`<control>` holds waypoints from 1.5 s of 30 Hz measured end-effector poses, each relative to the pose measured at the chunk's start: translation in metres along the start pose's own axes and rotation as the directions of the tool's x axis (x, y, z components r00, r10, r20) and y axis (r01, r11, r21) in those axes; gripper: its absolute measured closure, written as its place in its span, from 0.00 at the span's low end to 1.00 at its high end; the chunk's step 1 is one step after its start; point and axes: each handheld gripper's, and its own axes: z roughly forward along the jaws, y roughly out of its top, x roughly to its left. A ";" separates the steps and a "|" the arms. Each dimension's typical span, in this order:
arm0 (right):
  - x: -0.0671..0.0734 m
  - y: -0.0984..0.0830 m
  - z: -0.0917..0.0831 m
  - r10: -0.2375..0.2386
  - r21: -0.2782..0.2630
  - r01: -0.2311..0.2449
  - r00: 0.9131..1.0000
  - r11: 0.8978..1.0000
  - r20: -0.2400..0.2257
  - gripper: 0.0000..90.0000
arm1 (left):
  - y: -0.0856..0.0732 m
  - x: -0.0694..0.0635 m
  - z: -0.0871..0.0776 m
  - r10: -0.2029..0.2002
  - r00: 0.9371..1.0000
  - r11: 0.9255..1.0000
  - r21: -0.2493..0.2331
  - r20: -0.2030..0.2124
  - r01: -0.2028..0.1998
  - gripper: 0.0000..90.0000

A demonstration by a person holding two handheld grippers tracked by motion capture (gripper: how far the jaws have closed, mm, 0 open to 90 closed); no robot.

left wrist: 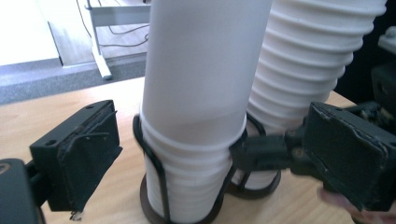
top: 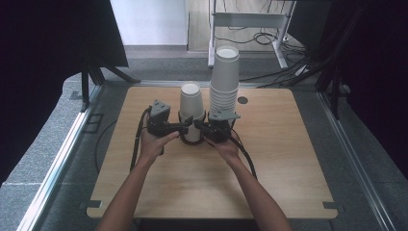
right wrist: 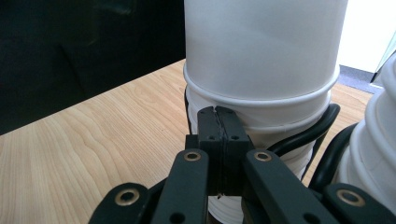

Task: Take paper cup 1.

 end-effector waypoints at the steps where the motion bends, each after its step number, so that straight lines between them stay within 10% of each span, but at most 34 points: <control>1: 0.000 0.000 0.000 -0.006 0.002 0.006 1.000 1.000 0.001 0.99 | 0.003 -0.001 0.003 0.008 1.000 1.000 0.004 -0.003 -0.008 0.04; 25: -0.001 0.002 0.001 -0.006 0.016 0.006 1.000 1.000 -0.010 1.00 | 0.014 0.007 0.047 -0.023 0.999 1.000 -0.009 -0.035 0.023 0.06; 45: 0.000 0.003 0.004 -0.001 0.032 0.001 1.000 0.999 -0.012 1.00 | 0.020 0.000 0.063 0.040 0.997 0.999 -0.003 -0.069 -0.040 0.16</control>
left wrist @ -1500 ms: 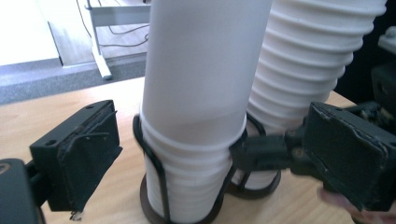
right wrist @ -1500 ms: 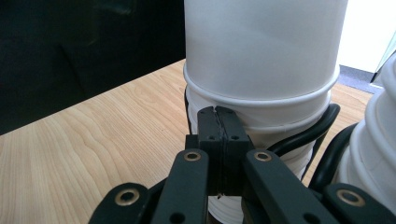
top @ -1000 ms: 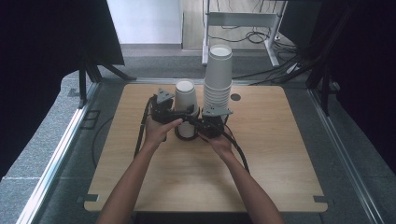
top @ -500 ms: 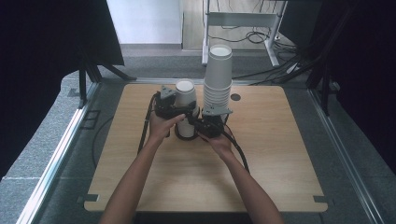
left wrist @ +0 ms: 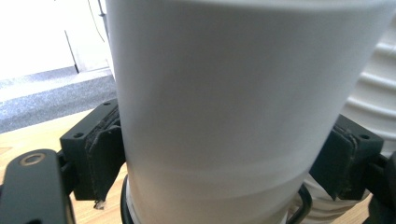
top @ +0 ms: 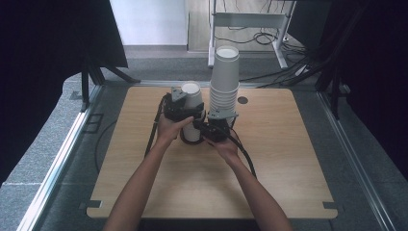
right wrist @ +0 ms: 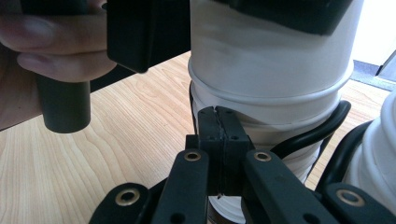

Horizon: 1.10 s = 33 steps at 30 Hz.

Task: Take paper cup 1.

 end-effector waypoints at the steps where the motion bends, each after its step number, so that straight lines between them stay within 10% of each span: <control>1: 0.000 0.000 0.000 0.000 0.001 0.000 1.000 1.000 -0.001 1.00 | 0.001 0.000 -0.001 -0.004 1.000 1.000 -0.007 -0.002 0.004 0.17; 33: 0.004 0.001 0.006 -0.010 0.027 0.010 1.000 1.000 0.002 1.00 | 0.031 0.003 -0.021 -0.013 1.000 0.998 -0.065 0.012 0.014 0.19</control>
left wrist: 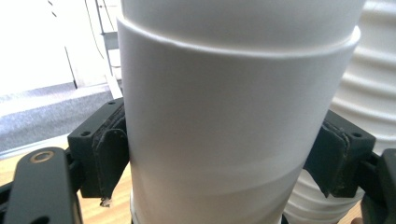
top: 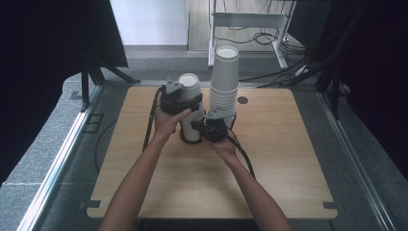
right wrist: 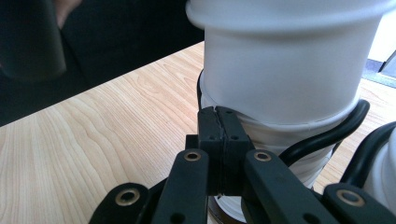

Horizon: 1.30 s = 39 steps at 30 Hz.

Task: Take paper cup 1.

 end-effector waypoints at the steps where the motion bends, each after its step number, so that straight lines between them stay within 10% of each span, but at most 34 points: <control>1: 0.000 0.000 0.000 0.004 -0.001 -0.004 1.000 1.000 0.003 1.00 | 0.002 0.000 -0.002 0.001 1.000 1.000 -0.010 -0.003 -0.001 0.19; 22: 0.000 0.004 -0.009 -0.003 -0.013 0.003 1.000 1.000 0.007 0.99 | 0.040 0.002 -0.057 0.005 1.000 0.987 -0.162 -0.008 -0.006 0.19; 39: 0.014 -0.001 -0.037 -0.082 -0.042 0.082 0.997 0.996 -0.003 0.97 | 0.015 0.008 -0.094 0.000 0.999 0.985 -0.175 0.036 0.006 0.19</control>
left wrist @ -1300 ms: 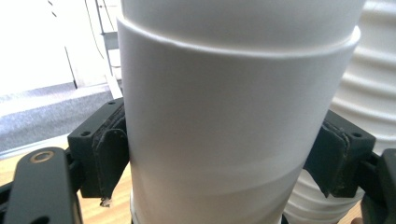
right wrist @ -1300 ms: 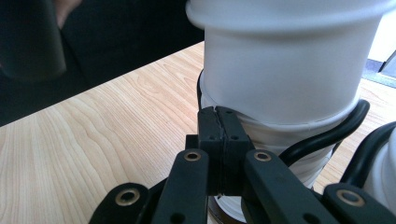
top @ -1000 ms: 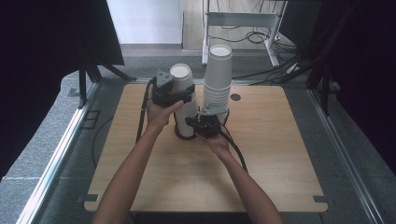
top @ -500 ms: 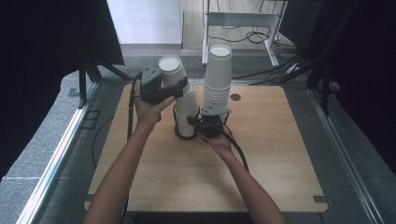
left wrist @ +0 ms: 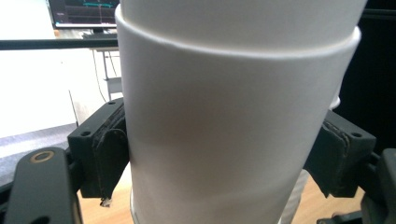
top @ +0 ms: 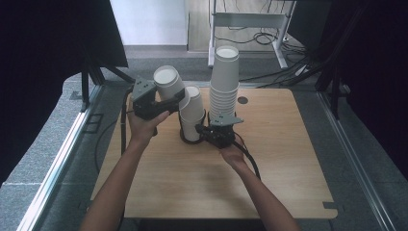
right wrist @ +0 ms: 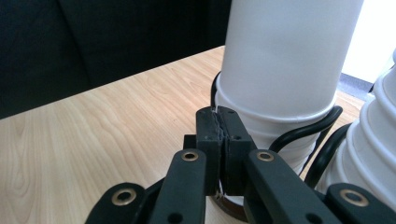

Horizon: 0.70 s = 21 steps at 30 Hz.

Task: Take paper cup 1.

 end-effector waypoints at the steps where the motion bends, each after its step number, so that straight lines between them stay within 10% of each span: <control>1: 0.001 -0.001 -0.002 -0.001 0.000 0.001 1.000 1.000 0.000 0.97 | -0.002 0.000 -0.001 -0.006 1.000 1.000 0.002 0.005 0.006 0.19; 21: 0.011 -0.032 -0.029 0.001 0.018 0.000 1.000 1.000 -0.026 0.82 | -0.044 -0.008 -0.030 -0.003 0.998 1.000 0.010 0.069 0.003 0.19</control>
